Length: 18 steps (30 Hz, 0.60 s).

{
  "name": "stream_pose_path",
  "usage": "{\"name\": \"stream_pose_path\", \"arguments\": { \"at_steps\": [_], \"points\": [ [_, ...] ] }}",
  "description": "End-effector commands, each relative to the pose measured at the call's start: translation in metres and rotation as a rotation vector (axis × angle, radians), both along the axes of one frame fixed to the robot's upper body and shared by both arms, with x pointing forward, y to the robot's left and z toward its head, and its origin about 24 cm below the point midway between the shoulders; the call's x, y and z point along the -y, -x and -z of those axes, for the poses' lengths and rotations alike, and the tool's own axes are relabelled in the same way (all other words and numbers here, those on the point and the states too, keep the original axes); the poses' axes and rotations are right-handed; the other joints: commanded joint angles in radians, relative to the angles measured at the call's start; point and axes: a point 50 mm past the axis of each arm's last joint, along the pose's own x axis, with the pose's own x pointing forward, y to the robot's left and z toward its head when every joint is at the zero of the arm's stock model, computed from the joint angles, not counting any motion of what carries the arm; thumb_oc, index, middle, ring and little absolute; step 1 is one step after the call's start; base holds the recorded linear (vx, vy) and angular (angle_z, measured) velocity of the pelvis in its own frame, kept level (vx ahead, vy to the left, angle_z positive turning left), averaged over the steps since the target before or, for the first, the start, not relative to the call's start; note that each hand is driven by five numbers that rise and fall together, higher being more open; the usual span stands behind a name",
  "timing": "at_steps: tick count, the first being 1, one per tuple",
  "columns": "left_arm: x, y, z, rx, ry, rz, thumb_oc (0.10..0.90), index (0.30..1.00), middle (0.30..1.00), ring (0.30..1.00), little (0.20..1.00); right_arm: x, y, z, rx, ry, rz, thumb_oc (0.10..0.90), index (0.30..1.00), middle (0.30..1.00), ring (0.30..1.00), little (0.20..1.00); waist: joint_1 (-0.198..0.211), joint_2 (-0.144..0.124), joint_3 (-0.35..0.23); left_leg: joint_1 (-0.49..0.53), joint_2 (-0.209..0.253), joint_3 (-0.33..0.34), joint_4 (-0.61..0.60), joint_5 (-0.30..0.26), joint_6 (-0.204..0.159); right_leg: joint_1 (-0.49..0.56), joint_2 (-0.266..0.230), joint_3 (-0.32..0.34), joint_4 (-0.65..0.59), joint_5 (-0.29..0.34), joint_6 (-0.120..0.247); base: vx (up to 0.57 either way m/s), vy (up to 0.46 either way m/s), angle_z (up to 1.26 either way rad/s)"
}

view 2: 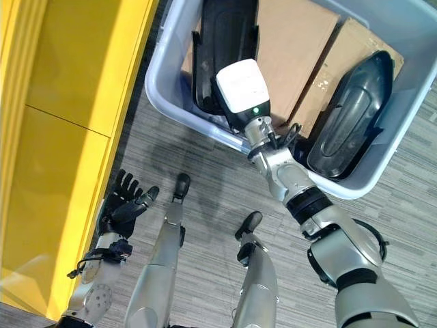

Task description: Move parts from the plastic box to the shelf.

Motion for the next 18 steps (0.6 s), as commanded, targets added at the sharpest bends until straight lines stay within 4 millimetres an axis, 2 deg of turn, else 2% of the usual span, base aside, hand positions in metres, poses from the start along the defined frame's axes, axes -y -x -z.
{"name": "stream_pose_path", "arguments": {
  "at_steps": [1,7,10,13,18],
  "points": [
    [-0.003,-0.001,-0.019,0.106,-0.004,-0.007,0.900,1.000,1.000,1.000,1.000,0.038,-0.002,0.031,-0.137,-0.061,0.136,0.400,0.300,0.300,0.300,0.300,0.000,-0.007,-0.004,0.071,0.029,0.075,0.118,-0.193,0.005,0.162,-0.018,0.065,-0.263,0.193,0.061,0.00,0.000,0.00],
    [-0.005,-0.005,-0.021,0.115,-0.003,-0.025,0.900,1.000,1.000,1.000,1.000,0.044,0.007,0.013,-0.047,-0.096,0.107,0.400,0.300,0.300,0.300,0.300,-0.006,-0.014,-0.004,0.191,0.039,0.095,0.064,-0.177,0.003,0.248,-0.025,0.074,-0.281,0.201,0.066,-0.02,-0.003,-0.08],
    [-0.005,-0.006,-0.020,0.113,-0.003,-0.023,0.900,1.000,1.000,1.000,1.000,0.044,0.011,0.010,-0.027,-0.118,0.092,0.400,0.300,0.300,0.300,0.300,-0.011,-0.018,-0.004,0.227,0.037,0.100,0.041,-0.164,0.006,0.275,-0.031,0.074,-0.290,0.210,0.068,-0.01,0.006,-0.09],
    [-0.007,-0.007,-0.022,0.117,-0.008,-0.020,0.900,1.000,1.000,1.000,1.000,0.044,0.020,0.001,0.015,-0.171,0.042,0.400,0.300,0.300,0.300,0.300,-0.015,-0.019,-0.004,0.315,0.045,0.110,0.004,-0.154,0.005,0.340,-0.036,0.078,-0.306,0.213,0.072,0.01,-0.007,-0.13],
    [-0.013,-0.006,-0.017,0.095,-0.021,-0.029,0.900,1.000,1.000,1.000,1.000,0.041,0.032,-0.010,0.062,-0.166,-0.021,0.400,0.300,0.300,0.300,0.300,-0.017,-0.026,-0.017,0.424,0.059,0.122,-0.037,-0.145,0.004,0.423,-0.033,0.083,-0.327,0.214,0.074,0.03,-0.021,-0.08]
  ]
}}
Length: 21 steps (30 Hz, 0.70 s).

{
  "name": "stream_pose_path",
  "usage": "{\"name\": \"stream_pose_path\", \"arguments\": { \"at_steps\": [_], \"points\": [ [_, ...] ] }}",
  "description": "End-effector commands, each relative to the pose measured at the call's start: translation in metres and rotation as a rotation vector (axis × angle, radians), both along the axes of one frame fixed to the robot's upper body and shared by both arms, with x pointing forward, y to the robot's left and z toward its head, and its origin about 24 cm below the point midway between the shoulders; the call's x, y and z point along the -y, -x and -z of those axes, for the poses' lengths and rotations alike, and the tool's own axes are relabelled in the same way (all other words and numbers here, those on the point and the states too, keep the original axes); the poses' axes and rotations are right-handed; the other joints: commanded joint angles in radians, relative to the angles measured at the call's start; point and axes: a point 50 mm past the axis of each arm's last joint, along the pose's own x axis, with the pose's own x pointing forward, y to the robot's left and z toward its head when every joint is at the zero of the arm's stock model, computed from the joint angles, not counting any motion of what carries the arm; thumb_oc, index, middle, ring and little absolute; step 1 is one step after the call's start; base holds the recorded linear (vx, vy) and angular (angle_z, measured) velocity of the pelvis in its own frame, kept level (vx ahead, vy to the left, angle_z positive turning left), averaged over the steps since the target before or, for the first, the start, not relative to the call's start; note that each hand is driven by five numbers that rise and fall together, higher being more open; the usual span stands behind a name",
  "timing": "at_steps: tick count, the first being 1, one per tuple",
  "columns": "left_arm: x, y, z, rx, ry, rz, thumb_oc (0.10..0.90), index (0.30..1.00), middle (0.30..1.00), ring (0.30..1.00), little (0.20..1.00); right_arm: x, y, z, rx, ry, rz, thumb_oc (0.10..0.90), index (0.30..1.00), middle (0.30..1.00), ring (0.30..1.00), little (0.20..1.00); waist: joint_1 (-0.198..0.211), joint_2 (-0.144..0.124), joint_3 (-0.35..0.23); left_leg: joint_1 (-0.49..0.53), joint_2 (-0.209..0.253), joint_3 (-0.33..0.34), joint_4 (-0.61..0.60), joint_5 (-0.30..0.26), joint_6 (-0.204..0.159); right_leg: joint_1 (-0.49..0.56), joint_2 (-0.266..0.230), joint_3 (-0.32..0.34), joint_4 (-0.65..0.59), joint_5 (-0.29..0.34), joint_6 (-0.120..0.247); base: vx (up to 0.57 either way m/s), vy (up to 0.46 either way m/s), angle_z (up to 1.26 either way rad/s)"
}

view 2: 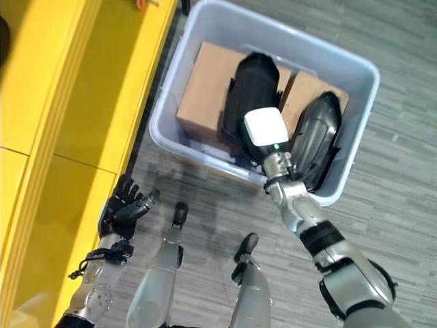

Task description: Move parts from the plastic box to the shelf.

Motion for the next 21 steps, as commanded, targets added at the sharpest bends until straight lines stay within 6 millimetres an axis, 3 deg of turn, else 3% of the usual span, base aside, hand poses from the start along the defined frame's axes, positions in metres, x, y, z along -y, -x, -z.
{"name": "stream_pose_path", "arguments": {
  "at_steps": [1,4,5,12,21],
  "points": [
    [-0.008,-0.004,-0.029,0.156,-0.018,0.008,0.900,1.000,1.000,1.000,1.000,-0.006,0.010,-0.075,0.290,-0.022,-0.104,0.400,0.300,0.300,0.300,0.300,-0.008,-0.030,-0.032,0.096,0.065,0.045,0.048,-0.135,-0.011,0.092,-0.046,0.042,-0.127,0.137,0.036,0.08,-0.040,-0.15],
    [-0.012,0.001,-0.022,0.125,-0.027,0.013,0.900,1.000,1.000,1.000,1.000,-0.013,0.020,-0.076,0.298,-0.007,-0.168,0.400,0.300,0.300,0.300,0.300,-0.016,-0.035,-0.087,0.151,0.075,0.055,0.015,-0.128,-0.011,0.126,-0.035,0.047,-0.145,0.137,0.037,0.11,-0.038,-0.14],
    [-0.019,0.010,-0.015,0.089,-0.039,0.016,0.900,1.000,1.000,1.000,1.000,-0.022,0.033,-0.078,0.293,0.048,-0.253,0.400,0.300,0.300,0.300,0.300,-0.032,-0.045,-0.153,0.222,0.091,0.072,-0.033,-0.116,-0.016,0.170,-0.015,0.059,-0.165,0.130,0.038,0.18,-0.074,-0.16],
    [-0.026,0.023,0.000,0.025,-0.042,0.012,0.900,1.000,1.000,1.000,1.000,-0.036,0.046,-0.081,0.292,0.114,-0.359,0.400,0.300,0.300,0.300,0.300,-0.047,-0.045,-0.230,0.304,0.127,0.095,-0.100,-0.089,-0.031,0.222,0.018,0.070,-0.188,0.110,0.034,0.08,-0.067,-0.13],
    [-0.031,0.038,0.015,-0.041,-0.018,-0.023,0.900,1.000,1.000,1.000,1.000,-0.052,0.057,-0.094,0.327,0.154,-0.470,0.400,0.300,0.300,0.300,0.300,-0.062,-0.012,-0.313,0.381,0.219,0.111,-0.130,-0.039,-0.071,0.265,0.098,0.075,-0.130,0.013,-0.005,0.03,-0.100,-0.10]
  ]
}}
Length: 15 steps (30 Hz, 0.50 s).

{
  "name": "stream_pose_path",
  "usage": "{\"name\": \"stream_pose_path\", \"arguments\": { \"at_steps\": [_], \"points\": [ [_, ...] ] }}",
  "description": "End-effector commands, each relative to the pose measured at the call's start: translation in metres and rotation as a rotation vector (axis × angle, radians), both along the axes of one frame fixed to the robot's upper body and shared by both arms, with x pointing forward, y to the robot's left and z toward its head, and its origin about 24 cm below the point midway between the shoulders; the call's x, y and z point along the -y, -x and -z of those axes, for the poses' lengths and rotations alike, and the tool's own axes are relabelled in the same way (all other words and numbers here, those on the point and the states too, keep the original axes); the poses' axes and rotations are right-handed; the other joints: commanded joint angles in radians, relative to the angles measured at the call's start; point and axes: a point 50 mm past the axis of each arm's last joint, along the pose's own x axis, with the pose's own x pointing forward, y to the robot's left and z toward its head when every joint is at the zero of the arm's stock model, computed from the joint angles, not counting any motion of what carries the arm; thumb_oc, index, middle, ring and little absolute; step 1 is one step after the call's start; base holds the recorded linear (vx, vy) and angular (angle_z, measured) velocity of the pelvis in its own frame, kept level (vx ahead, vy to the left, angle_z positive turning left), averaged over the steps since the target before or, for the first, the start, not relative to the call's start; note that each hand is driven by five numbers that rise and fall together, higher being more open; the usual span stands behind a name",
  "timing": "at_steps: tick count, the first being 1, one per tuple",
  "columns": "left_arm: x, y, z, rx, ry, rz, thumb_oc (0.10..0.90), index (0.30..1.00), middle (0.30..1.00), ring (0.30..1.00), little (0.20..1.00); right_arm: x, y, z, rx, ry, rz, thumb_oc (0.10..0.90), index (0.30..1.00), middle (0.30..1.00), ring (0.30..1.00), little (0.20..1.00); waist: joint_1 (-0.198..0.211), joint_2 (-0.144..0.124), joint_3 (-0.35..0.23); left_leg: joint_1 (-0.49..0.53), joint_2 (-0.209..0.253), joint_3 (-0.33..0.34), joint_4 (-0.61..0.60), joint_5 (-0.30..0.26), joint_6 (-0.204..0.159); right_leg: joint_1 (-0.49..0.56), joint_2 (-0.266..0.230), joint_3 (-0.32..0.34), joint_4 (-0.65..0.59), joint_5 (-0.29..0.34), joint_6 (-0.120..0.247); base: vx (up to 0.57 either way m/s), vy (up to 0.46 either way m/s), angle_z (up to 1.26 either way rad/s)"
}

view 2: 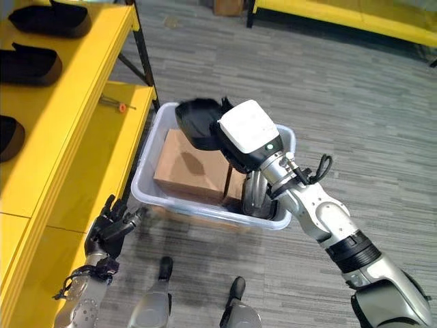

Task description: Move parts from the plastic box to the shelf.

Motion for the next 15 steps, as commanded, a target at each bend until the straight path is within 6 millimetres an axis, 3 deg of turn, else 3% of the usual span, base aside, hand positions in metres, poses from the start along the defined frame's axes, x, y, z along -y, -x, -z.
{"name": "stream_pose_path", "arguments": {
  "at_steps": [1,7,9,10,11,12,13,14,15],
  "points": [
    [-0.001,0.006,-0.008,0.068,-0.029,0.022,0.900,1.000,1.000,1.000,1.000,-0.025,0.010,-0.048,0.218,-0.065,-0.146,0.400,0.300,0.300,0.300,0.300,0.010,-0.002,-0.177,0.037,0.145,0.028,0.008,-0.010,-0.045,-0.061,0.000,0.025,0.092,-0.051,-0.003,-0.02,-0.168,-0.02],
    [0.000,0.013,-0.005,0.056,-0.009,0.005,0.900,1.000,1.000,1.000,1.000,-0.034,0.016,-0.070,0.310,-0.039,-0.199,0.400,0.300,0.300,0.300,0.300,0.034,0.046,-0.169,0.009,0.209,-0.002,-0.007,0.106,-0.082,-0.076,0.061,-0.014,0.132,-0.097,-0.041,-0.05,-0.147,-0.02],
    [0.002,0.014,-0.005,0.056,-0.003,0.010,0.900,1.000,1.000,1.000,1.000,-0.034,0.016,-0.071,0.314,-0.034,-0.198,0.400,0.300,0.300,0.300,0.300,0.036,0.055,-0.166,-0.002,0.213,-0.014,-0.020,0.127,-0.086,-0.079,0.066,-0.026,0.132,-0.101,-0.047,-0.07,-0.069,0.20],
    [0.001,0.013,-0.006,0.058,-0.010,0.013,0.900,1.000,1.000,1.000,1.000,-0.033,0.019,-0.077,0.339,-0.025,-0.200,0.400,0.300,0.300,0.300,0.300,0.044,0.068,-0.158,-0.028,0.203,-0.039,-0.022,0.171,-0.091,-0.083,0.062,-0.045,0.132,-0.099,-0.052,-0.18,-0.098,0.40],
    [0.004,0.010,-0.008,0.064,-0.012,0.032,0.900,1.000,1.000,1.000,1.000,-0.028,0.021,-0.078,0.354,-0.029,-0.186,0.400,0.300,0.300,0.300,0.300,0.036,0.065,-0.138,-0.059,0.186,0.007,0.036,0.157,-0.065,-0.083,0.037,-0.079,0.140,-0.098,-0.062,-0.16,-0.067,0.48],
    [0.004,0.009,-0.008,0.065,-0.012,0.034,0.900,1.000,1.000,1.000,1.000,-0.028,0.022,-0.078,0.355,-0.029,-0.184,0.400,0.300,0.300,0.300,0.300,0.035,0.065,-0.138,-0.066,0.184,0.004,0.041,0.158,-0.063,-0.086,0.035,-0.082,0.139,-0.093,-0.062,-0.20,-0.089,0.86],
    [0.006,0.007,-0.009,0.068,-0.014,0.050,0.900,1.000,1.000,1.000,1.000,-0.025,0.024,-0.078,0.364,-0.031,-0.177,0.400,0.300,0.300,0.300,0.300,0.021,0.060,-0.130,-0.075,0.175,0.064,0.112,0.120,-0.042,-0.092,0.015,-0.109,0.141,-0.086,-0.069,-0.11,-0.043,1.40],
    [0.006,0.007,-0.009,0.068,-0.014,0.051,0.900,1.000,1.000,1.000,1.000,-0.024,0.024,-0.078,0.364,-0.031,-0.176,0.400,0.300,0.300,0.300,0.300,0.021,0.059,-0.132,-0.080,0.174,0.062,0.115,0.119,-0.041,-0.094,0.014,-0.110,0.141,-0.085,-0.069,-0.28,-0.151,1.77],
    [0.014,0.001,-0.013,0.090,-0.009,0.090,0.900,1.000,1.000,1.000,1.000,-0.018,0.027,-0.074,0.377,-0.065,-0.156,0.400,0.300,0.300,0.300,0.300,-0.008,0.051,-0.122,-0.066,0.153,0.155,0.298,-0.012,-0.018,-0.100,-0.015,-0.160,0.148,-0.080,-0.088,-0.23,-0.098,1.31]
  ]
}}
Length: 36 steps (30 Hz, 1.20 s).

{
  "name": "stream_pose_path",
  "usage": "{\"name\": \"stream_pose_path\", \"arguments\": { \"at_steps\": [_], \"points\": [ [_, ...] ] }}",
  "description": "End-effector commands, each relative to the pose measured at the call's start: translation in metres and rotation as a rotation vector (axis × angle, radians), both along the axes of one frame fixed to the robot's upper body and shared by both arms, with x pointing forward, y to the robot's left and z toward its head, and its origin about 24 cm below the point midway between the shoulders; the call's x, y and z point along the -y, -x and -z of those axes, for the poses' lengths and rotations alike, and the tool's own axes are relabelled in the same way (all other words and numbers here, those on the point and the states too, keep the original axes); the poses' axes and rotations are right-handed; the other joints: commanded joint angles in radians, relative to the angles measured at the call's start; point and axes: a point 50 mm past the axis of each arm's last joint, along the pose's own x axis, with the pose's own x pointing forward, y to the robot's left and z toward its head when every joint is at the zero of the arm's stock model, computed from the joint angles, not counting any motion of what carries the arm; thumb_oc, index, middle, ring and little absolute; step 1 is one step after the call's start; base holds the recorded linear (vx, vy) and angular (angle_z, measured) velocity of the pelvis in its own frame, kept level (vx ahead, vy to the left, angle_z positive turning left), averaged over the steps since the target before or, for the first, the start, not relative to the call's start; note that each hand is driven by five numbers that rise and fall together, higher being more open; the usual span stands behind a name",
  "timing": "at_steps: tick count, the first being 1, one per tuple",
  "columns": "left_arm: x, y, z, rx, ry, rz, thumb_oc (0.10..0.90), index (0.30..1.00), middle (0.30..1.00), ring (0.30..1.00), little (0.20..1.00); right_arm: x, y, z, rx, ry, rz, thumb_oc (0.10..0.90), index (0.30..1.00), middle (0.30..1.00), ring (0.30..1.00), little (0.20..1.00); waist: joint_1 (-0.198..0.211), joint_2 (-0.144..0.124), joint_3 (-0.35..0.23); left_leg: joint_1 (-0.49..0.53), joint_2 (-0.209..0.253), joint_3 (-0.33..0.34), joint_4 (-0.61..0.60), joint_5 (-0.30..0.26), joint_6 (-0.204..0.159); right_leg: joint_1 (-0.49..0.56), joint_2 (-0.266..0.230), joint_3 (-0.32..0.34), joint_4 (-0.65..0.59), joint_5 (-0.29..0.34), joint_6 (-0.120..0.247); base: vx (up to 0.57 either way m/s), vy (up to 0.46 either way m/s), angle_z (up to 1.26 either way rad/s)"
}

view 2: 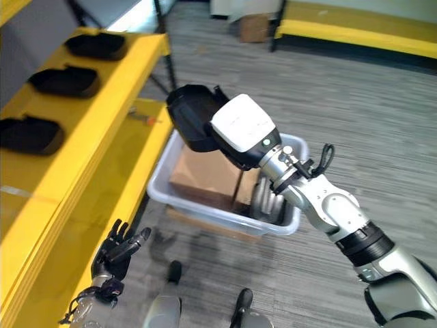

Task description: Move parts from the plastic box to the shelf.

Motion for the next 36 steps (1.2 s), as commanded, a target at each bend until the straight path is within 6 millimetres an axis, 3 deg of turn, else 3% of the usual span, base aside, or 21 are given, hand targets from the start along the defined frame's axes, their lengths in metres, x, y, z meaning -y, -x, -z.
{"name": "stream_pose_path", "arguments": {
  "at_steps": [1,4,5,6,7,11,12,16,18,23,24,28,29,32,33,34,36],
  "points": [
    [-0.002,-0.026,-0.036,0.191,-0.070,0.074,0.900,1.000,1.000,1.000,1.000,-0.022,0.026,-0.057,0.310,-0.215,-0.175,0.400,0.300,0.300,0.300,0.300,-0.037,-0.114,-0.063,0.084,0.060,0.082,0.331,-0.114,-0.089,0.048,-0.098,-0.062,-0.121,0.102,0.068,-0.26,-0.087,0.94],
    [0.002,-0.028,-0.036,0.192,-0.061,0.081,0.900,1.000,1.000,1.000,1.000,-0.014,0.031,-0.055,0.326,-0.262,-0.154,0.400,0.300,0.300,0.300,0.300,-0.058,-0.110,-0.078,0.106,0.043,0.109,0.330,-0.167,-0.086,0.054,-0.123,-0.109,-0.114,0.111,0.079,-0.02,0.080,1.10],
    [0.002,-0.028,-0.036,0.190,-0.062,0.081,0.900,1.000,1.000,1.000,1.000,-0.014,0.031,-0.054,0.324,-0.263,-0.153,0.400,0.300,0.300,0.300,0.300,-0.059,-0.108,-0.081,0.115,0.042,0.090,0.328,-0.184,-0.095,0.063,-0.117,-0.092,-0.112,0.095,0.092,0.05,0.165,0.68],
    [0.004,-0.026,-0.033,0.181,-0.046,0.079,0.900,1.000,1.000,1.000,1.000,-0.011,0.036,-0.054,0.333,-0.289,-0.151,0.400,0.300,0.300,0.300,0.300,-0.072,-0.107,-0.103,0.152,0.010,0.132,0.235,-0.238,-0.065,0.063,-0.143,-0.124,-0.108,0.125,0.101,0.05,0.195,0.57],
    [0.005,-0.026,-0.032,0.173,-0.048,0.082,0.900,1.000,1.000,1.000,1.000,-0.011,0.039,-0.054,0.336,-0.299,-0.157,0.400,0.300,0.300,0.300,0.300,-0.069,-0.105,-0.113,0.167,-0.005,0.130,0.208,-0.247,-0.062,0.066,-0.155,-0.126,-0.104,0.131,0.111,0.00,0.283,0.54],
    [0.002,-0.024,-0.033,0.178,-0.068,0.088,0.900,1.000,1.000,1.000,1.000,-0.006,0.042,-0.055,0.365,-0.331,-0.138,0.400,0.300,0.300,0.300,0.300,-0.057,-0.116,-0.122,0.184,-0.057,0.105,0.154,-0.243,-0.046,0.080,-0.215,-0.149,-0.105,0.182,0.138,0.01,0.202,0.44],
    [-0.002,-0.021,-0.032,0.173,-0.080,0.072,0.900,1.000,1.000,1.000,1.000,-0.006,0.043,-0.058,0.397,-0.364,-0.136,0.400,0.300,0.300,0.300,0.300,-0.037,-0.122,-0.136,0.200,-0.095,0.083,0.113,-0.247,-0.033,0.095,-0.240,-0.166,-0.123,0.211,0.155,0.02,0.232,0.40],
    [-0.008,-0.018,-0.031,0.165,-0.093,0.045,0.900,1.000,1.000,1.000,1.000,-0.010,0.040,-0.058,0.427,-0.388,-0.127,0.400,0.300,0.300,0.300,0.300,0.002,-0.142,-0.146,0.199,-0.148,0.057,0.111,-0.268,-0.005,0.127,-0.279,-0.178,-0.157,0.253,0.182,0.02,0.183,0.41],
    [-0.007,-0.018,-0.032,0.173,-0.097,0.049,0.900,1.000,1.000,1.000,1.000,-0.009,0.042,-0.059,0.439,-0.394,-0.120,0.400,0.300,0.300,0.300,0.300,0.013,-0.150,-0.148,0.187,-0.162,0.044,0.126,-0.278,0.000,0.144,-0.302,-0.199,-0.168,0.276,0.195,0.01,0.106,0.34],
    [-0.007,-0.018,-0.032,0.173,-0.097,0.049,0.900,1.000,1.000,1.000,1.000,-0.009,0.042,-0.059,0.439,-0.394,-0.120,0.400,0.300,0.300,0.300,0.300,0.011,-0.150,-0.148,0.186,-0.163,0.043,0.127,-0.279,0.001,0.145,-0.302,-0.201,-0.169,0.276,0.196,0.00,0.065,0.17],
    [-0.005,-0.019,-0.033,0.180,-0.104,0.068,0.900,1.000,1.000,1.000,1.000,-0.012,0.038,-0.058,0.453,-0.379,-0.102,0.400,0.300,0.300,0.300,0.300,0.040,-0.171,-0.151,0.169,-0.220,0.022,0.156,-0.311,0.028,0.170,-0.362,-0.217,-0.184,0.360,0.231,0.02,0.301,-0.03],
    [-0.008,-0.020,-0.034,0.183,-0.116,0.060,0.900,1.000,1.000,1.000,1.000,-0.016,0.034,-0.054,0.435,-0.353,-0.090,0.400,0.300,0.300,0.300,0.300,0.041,-0.180,-0.151,0.178,-0.256,0.005,0.149,-0.321,0.055,0.172,-0.399,-0.208,-0.158,0.410,0.244,0.00,0.244,0.43],
    [-0.008,-0.021,-0.036,0.187,-0.124,0.067,0.900,1.000,1.000,1.000,1.000,-0.018,0.032,-0.051,0.416,-0.347,-0.094,0.400,0.300,0.300,0.300,0.300,0.036,-0.181,-0.150,0.186,-0.260,-0.007,0.134,-0.316,0.060,0.167,-0.398,-0.175,-0.144,0.419,0.243,0.01,0.106,-0.04],
    [-0.015,-0.027,-0.044,0.215,-0.160,0.060,0.900,1.000,1.000,1.000,1.000,-0.018,0.031,-0.053,0.419,-0.323,-0.091,0.400,0.300,0.300,0.300,0.300,-0.001,-0.181,-0.134,0.196,-0.263,-0.051,0.103,-0.292,0.070,0.094,-0.330,0.038,-0.108,0.425,0.224,0.00,0.066,0.27],
    [-0.016,-0.028,-0.044,0.215,-0.166,0.055,0.900,1.000,1.000,1.000,1.000,-0.017,0.031,-0.054,0.422,-0.317,-0.092,0.400,0.300,0.300,0.300,0.300,-0.013,-0.177,-0.131,0.197,-0.263,-0.062,0.097,-0.283,0.076,0.066,-0.282,0.109,-0.093,0.391,0.206,0.06,0.147,0.37],
    [-0.015,-0.029,-0.044,0.214,-0.168,0.052,0.900,1.000,1.000,1.000,1.000,-0.017,0.031,-0.054,0.421,-0.320,-0.099,0.400,0.300,0.300,0.300,0.300,-0.031,-0.172,-0.129,0.200,-0.265,-0.076,0.090,-0.273,0.087,0.035,-0.197,0.179,-0.064,0.324,0.181,0.08,0.166,0.19],
    [-0.014,-0.030,-0.043,0.207,-0.169,0.053,0.900,1.000,1.000,1.000,1.000,-0.016,0.030,-0.054,0.399,-0.342,-0.108,0.400,0.300,0.300,0.300,0.300,-0.040,-0.165,-0.130,0.213,-0.272,-0.088,0.083,-0.271,0.100,0.003,-0.095,0.207,-0.017,0.223,0.147,0.08,0.129,0.20]
  ]
}}
